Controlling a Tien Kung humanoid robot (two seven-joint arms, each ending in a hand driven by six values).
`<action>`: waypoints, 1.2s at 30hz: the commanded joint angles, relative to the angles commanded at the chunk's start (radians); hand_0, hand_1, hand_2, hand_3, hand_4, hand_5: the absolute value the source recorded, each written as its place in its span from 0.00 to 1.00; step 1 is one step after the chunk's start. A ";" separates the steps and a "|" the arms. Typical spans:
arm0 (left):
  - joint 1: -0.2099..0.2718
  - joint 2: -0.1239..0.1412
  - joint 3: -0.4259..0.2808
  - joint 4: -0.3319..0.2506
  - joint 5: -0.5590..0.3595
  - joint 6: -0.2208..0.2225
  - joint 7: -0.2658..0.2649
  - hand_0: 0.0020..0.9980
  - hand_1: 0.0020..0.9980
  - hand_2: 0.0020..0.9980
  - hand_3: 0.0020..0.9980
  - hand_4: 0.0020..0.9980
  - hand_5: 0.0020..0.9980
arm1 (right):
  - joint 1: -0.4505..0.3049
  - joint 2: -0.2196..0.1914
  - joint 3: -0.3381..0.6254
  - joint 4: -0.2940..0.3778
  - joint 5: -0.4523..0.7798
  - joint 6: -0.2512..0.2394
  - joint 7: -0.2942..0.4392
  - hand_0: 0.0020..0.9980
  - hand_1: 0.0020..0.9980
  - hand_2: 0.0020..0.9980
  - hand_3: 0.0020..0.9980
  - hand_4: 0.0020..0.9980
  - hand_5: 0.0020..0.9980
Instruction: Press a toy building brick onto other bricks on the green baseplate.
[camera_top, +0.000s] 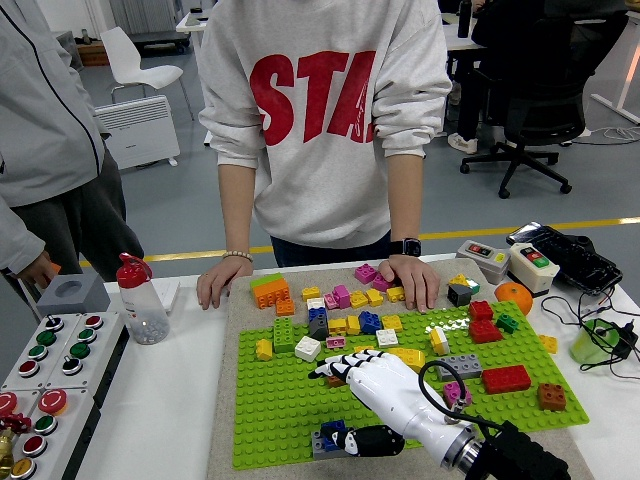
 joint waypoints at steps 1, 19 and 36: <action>0.000 0.000 0.000 0.000 0.000 0.000 0.000 0.66 0.68 0.68 0.58 0.29 1.00 | -0.001 -0.004 -0.003 0.004 0.013 -0.017 0.016 0.55 0.60 0.58 0.56 0.39 0.29; 0.002 -0.001 -0.001 0.000 0.004 0.001 0.003 0.66 0.69 0.68 0.58 0.29 1.00 | 0.009 -0.021 -0.077 -0.031 0.059 -0.008 0.083 0.57 0.60 0.58 0.56 0.33 0.32; 0.008 -0.003 -0.001 0.000 0.010 0.001 0.003 0.66 0.69 0.68 0.58 0.29 1.00 | 0.025 0.006 -0.116 -0.070 0.039 0.025 0.040 0.56 0.60 0.58 0.56 0.32 0.32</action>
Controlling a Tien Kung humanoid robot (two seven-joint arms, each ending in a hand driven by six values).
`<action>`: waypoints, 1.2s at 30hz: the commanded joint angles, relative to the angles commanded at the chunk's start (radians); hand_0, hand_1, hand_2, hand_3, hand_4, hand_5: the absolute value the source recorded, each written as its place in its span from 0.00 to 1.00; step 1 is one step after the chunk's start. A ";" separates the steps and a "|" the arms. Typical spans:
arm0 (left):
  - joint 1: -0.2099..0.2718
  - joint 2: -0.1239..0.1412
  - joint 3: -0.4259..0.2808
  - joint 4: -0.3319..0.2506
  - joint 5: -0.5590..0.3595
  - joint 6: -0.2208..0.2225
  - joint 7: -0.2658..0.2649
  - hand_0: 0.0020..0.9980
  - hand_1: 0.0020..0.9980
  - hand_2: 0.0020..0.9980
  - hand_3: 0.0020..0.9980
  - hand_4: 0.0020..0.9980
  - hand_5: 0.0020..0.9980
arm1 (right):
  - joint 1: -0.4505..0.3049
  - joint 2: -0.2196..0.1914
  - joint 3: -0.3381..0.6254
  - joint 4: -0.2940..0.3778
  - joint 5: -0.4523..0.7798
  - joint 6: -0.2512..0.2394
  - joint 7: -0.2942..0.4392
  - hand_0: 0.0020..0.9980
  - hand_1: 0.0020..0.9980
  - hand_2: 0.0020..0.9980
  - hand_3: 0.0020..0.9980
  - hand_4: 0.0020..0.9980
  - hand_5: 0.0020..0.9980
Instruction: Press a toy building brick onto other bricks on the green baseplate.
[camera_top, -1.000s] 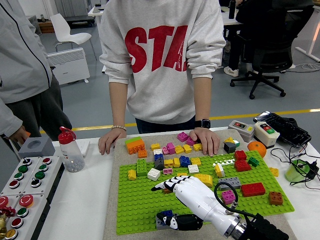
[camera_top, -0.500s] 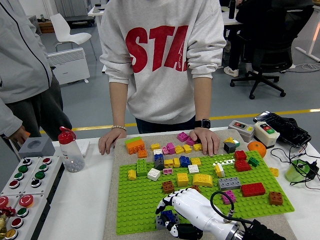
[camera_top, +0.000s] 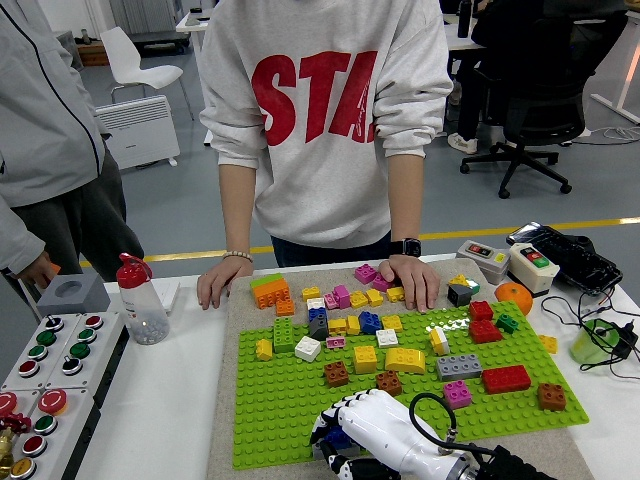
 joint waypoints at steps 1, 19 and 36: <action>0.000 0.000 0.000 0.000 -0.001 0.000 0.000 0.66 0.69 0.68 0.58 0.29 1.00 | 0.000 0.001 0.000 -0.003 0.000 0.000 -0.001 0.56 0.60 0.58 0.56 0.32 0.32; -0.007 0.002 0.004 0.000 -0.007 0.000 -0.002 0.66 0.69 0.68 0.58 0.29 1.00 | 0.001 0.008 0.006 -0.037 0.006 0.007 -0.005 0.56 0.60 0.58 0.56 0.33 0.32; -0.010 0.003 0.002 0.000 -0.007 0.000 -0.003 0.66 0.69 0.68 0.58 0.29 1.00 | -0.001 0.003 0.007 -0.031 0.008 0.013 -0.004 0.46 0.58 0.58 0.56 0.33 0.31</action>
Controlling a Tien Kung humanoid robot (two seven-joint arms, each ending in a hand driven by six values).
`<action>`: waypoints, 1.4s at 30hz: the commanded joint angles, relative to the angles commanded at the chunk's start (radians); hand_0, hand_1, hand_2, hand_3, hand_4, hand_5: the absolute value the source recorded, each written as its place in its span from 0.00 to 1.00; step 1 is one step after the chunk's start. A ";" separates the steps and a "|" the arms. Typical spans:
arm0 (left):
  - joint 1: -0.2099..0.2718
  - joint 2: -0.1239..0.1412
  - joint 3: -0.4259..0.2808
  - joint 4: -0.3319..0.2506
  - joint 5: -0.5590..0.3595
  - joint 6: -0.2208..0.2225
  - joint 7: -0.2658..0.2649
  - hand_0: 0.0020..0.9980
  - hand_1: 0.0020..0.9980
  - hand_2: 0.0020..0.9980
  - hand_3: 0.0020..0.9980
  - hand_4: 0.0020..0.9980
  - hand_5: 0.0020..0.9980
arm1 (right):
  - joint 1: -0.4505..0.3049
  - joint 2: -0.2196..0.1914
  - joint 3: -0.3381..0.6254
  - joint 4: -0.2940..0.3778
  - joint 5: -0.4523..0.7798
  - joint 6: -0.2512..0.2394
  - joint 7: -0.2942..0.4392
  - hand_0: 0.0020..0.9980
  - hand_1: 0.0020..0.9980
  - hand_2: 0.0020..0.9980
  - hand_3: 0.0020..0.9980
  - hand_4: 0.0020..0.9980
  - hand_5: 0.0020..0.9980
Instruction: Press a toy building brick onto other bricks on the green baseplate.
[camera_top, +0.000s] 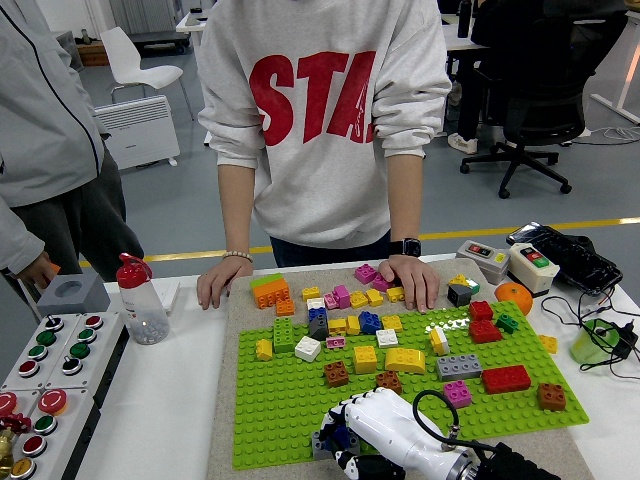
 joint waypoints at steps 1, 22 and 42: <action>0.000 0.000 0.000 0.000 0.000 0.000 0.000 0.66 0.69 0.68 0.58 0.29 1.00 | 0.000 0.000 0.000 0.001 0.000 0.000 0.000 0.46 0.58 0.58 0.56 0.33 0.31; 0.000 0.000 -0.001 0.000 0.000 0.000 0.000 0.66 0.68 0.68 0.58 0.29 1.00 | 0.002 0.009 -0.025 -0.013 0.006 0.007 -0.002 0.43 0.56 0.57 0.56 0.35 0.30; 0.007 -0.002 -0.004 0.000 0.008 -0.001 0.004 0.66 0.68 0.68 0.58 0.29 1.00 | -0.003 0.011 -0.038 -0.016 0.005 0.009 -0.005 0.43 0.55 0.57 0.56 0.36 0.30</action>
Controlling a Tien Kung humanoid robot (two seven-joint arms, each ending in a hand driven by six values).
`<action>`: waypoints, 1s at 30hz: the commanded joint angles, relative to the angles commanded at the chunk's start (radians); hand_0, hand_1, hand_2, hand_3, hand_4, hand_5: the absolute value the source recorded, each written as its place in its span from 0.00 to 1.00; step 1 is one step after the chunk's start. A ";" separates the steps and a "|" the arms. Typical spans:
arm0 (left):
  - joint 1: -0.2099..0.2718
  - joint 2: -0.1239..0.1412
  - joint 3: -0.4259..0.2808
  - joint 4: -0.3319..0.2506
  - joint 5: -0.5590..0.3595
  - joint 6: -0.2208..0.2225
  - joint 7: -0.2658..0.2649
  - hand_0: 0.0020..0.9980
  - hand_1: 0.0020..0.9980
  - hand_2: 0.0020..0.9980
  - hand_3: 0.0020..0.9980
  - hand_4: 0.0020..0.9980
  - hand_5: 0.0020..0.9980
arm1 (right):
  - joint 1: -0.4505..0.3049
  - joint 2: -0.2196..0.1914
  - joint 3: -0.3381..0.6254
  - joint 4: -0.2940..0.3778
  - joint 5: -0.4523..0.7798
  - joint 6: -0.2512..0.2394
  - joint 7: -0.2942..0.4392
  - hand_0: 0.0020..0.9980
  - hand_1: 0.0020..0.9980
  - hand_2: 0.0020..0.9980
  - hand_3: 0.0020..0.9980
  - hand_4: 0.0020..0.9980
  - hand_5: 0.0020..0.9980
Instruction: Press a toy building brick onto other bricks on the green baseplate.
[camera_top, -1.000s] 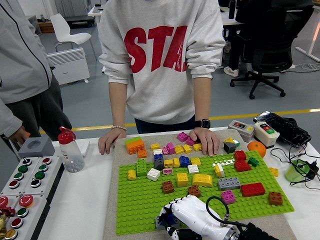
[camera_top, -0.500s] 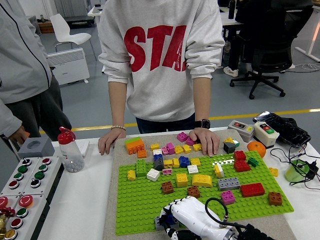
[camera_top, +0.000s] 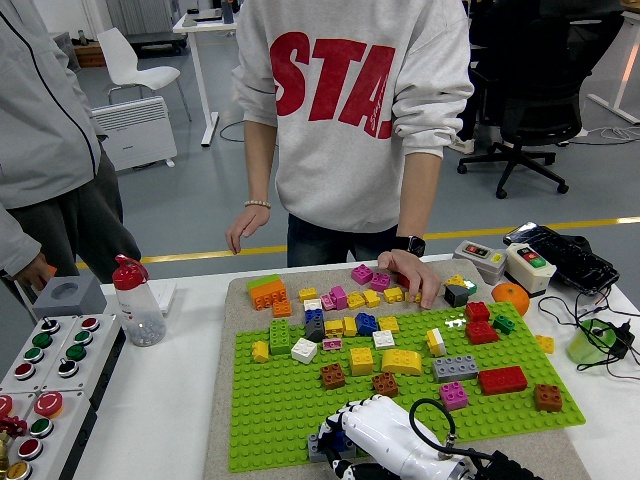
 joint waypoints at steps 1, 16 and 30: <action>0.001 0.000 0.000 0.000 0.000 0.000 0.000 0.66 0.68 0.68 0.58 0.29 1.00 | 0.000 0.000 0.000 0.000 0.000 0.000 0.000 0.43 0.55 0.57 0.56 0.36 0.30; 0.000 0.001 0.001 0.000 -0.003 -0.001 -0.003 0.66 0.69 0.68 0.58 0.29 1.00 | -0.006 -0.008 0.049 0.032 -0.005 -0.048 0.022 0.43 0.55 0.57 0.56 0.36 0.30; -0.005 0.002 0.002 0.000 -0.005 -0.001 -0.003 0.66 0.69 0.68 0.58 0.29 1.00 | -0.011 -0.016 0.046 0.058 0.000 -0.048 0.026 0.43 0.55 0.57 0.56 0.36 0.30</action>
